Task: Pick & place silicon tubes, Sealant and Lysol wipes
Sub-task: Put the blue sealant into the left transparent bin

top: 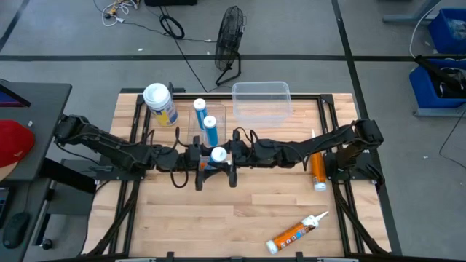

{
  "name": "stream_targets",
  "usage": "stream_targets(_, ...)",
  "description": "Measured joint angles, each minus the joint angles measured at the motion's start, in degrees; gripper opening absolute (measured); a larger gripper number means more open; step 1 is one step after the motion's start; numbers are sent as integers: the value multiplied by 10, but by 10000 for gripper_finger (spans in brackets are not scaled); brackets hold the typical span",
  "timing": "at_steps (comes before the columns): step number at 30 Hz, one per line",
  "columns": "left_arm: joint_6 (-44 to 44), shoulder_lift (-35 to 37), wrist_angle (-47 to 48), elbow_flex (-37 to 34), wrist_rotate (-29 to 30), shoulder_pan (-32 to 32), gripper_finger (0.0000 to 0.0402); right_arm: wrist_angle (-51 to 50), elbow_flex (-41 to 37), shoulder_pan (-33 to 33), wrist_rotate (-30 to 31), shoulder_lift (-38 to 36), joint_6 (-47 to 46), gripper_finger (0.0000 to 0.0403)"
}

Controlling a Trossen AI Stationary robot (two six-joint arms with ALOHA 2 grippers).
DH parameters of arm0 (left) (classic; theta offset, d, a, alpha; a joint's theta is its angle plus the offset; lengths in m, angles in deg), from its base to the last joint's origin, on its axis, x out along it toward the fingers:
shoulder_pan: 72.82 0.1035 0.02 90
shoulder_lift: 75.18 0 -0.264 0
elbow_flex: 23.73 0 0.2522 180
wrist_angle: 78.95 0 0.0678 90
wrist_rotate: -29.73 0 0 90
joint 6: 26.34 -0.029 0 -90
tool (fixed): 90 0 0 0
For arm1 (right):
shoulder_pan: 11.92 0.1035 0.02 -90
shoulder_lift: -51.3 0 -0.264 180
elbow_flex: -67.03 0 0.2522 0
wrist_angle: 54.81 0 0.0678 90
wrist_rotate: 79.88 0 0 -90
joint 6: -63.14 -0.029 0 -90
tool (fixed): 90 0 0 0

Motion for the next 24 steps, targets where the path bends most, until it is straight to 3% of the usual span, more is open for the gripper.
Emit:
stream_targets(6,-16,0,1,0,0,0,220,-2,0,0,1,0,-3,204)
stream_targets(15,-23,2,1,-1,-1,0,217,-9,1,3,0,0,-11,204)
stream_targets(21,-33,3,3,-1,26,-12,217,-50,1,10,-1,-15,1,300)
stream_targets(24,-49,3,1,-1,56,-26,217,-82,1,12,-3,-30,2,325)
